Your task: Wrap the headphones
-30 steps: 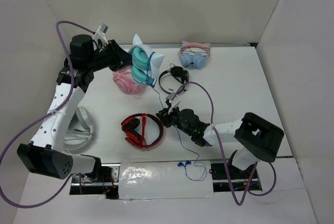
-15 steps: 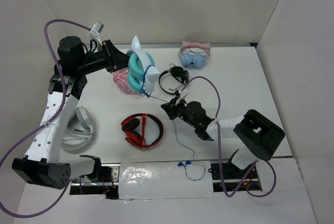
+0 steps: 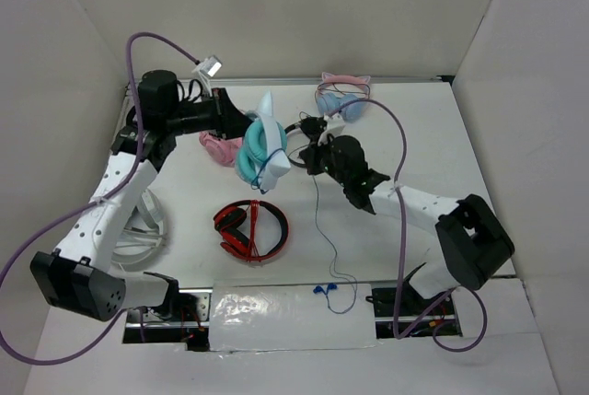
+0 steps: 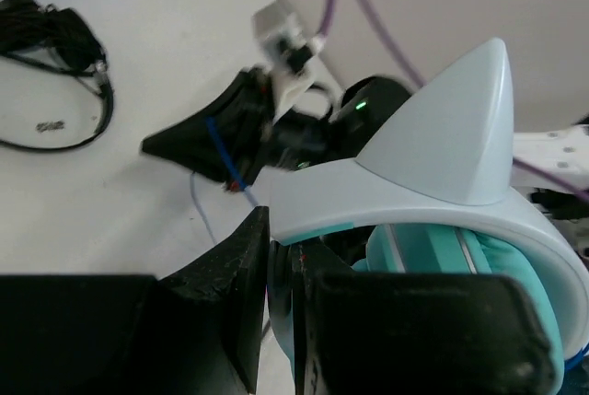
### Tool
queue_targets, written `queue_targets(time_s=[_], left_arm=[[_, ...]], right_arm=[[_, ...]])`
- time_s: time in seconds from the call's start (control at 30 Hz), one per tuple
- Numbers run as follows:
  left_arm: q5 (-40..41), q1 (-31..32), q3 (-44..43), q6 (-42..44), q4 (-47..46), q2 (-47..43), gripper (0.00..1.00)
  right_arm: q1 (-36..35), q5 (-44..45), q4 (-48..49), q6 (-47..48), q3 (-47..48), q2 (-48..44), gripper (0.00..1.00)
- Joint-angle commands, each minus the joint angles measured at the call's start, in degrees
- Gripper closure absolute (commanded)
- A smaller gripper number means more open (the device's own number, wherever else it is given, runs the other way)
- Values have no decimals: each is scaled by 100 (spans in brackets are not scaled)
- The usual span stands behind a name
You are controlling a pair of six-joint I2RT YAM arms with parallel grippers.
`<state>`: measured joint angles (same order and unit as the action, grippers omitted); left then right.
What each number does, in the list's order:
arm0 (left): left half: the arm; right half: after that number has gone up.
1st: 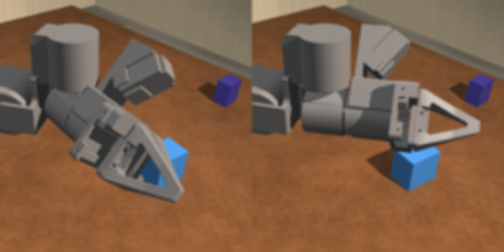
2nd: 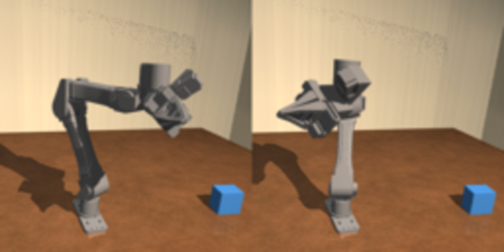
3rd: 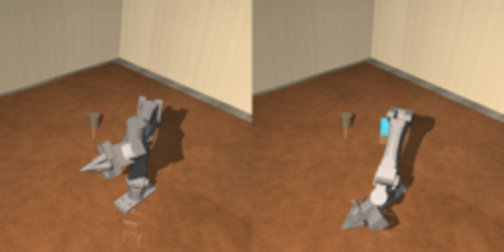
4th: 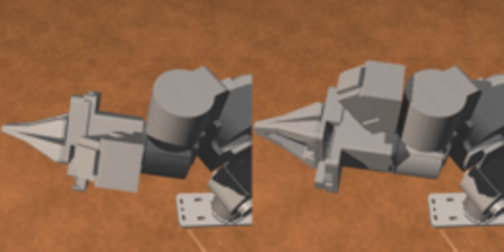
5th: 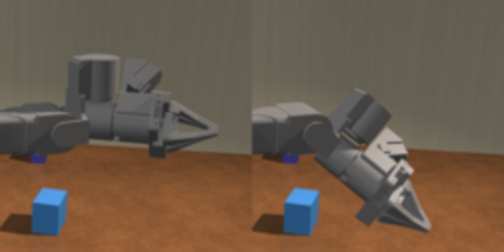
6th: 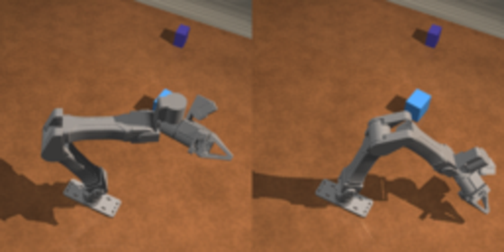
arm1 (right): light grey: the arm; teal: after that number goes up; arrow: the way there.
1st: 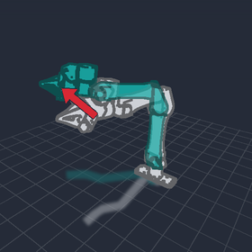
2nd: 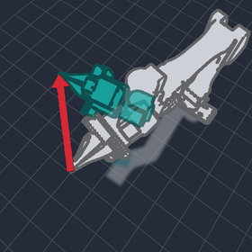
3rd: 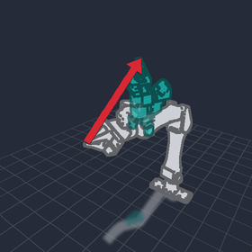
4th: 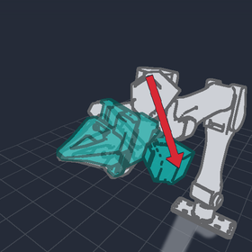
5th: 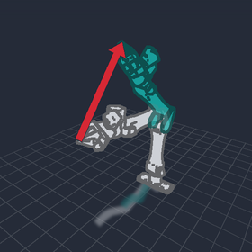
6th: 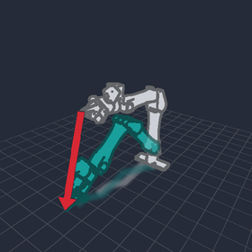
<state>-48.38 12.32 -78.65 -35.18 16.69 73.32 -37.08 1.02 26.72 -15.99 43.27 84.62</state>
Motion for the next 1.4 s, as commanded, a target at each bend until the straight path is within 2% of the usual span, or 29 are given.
queue_targets(time_s=[0.0,0.13,0.17,0.23,0.43,0.57,0.7,0.77,0.9,1.1,1.2,1.3,1.37], left_arm=[[784,157,86,827,299,182,100],[1777,429,447,1180,344,288,100],[2362,482,499,1128,440,332,100],[2823,631,491,1171,581,507,100],[3790,1237,694,1760,274,683,100],[5045,1589,439,1892,528,1130,100],[5708,1757,-244,1244,1125,1685,100],[5927,1765,-501,962,1581,2035,100],[6612,1748,-1264,-21,2346,2529,100],[6430,1757,-2022,-858,2989,3074,100],[6131,1730,-2049,-1061,2814,3074,100],[5429,1608,-1900,-1132,2455,2891,100],[4482,1389,-1481,-1053,1929,2698,100]], right_arm=[[262,724,-1710,131,655,-498,100],[482,848,-2477,245,1025,-963,100],[535,865,-2627,228,1235,-1017,100],[535,813,-3347,245,1473,-1105,100],[474,417,-4578,289,2387,-939,100],[377,373,-5123,166,2818,-702,100],[342,-800,-5273,245,2942,-613,100],[298,-1067,-5291,210,2951,-657,100],[289,-2094,-5089,341,2749,-964,100],[131,-3835,-4598,772,2468,-931,100],[-141,-3566,-4317,851,2380,-772,100],[-431,-2933,-4044,1062,2327,-614,100],[-632,-2390,-4104,1289,2397,-456,99]])
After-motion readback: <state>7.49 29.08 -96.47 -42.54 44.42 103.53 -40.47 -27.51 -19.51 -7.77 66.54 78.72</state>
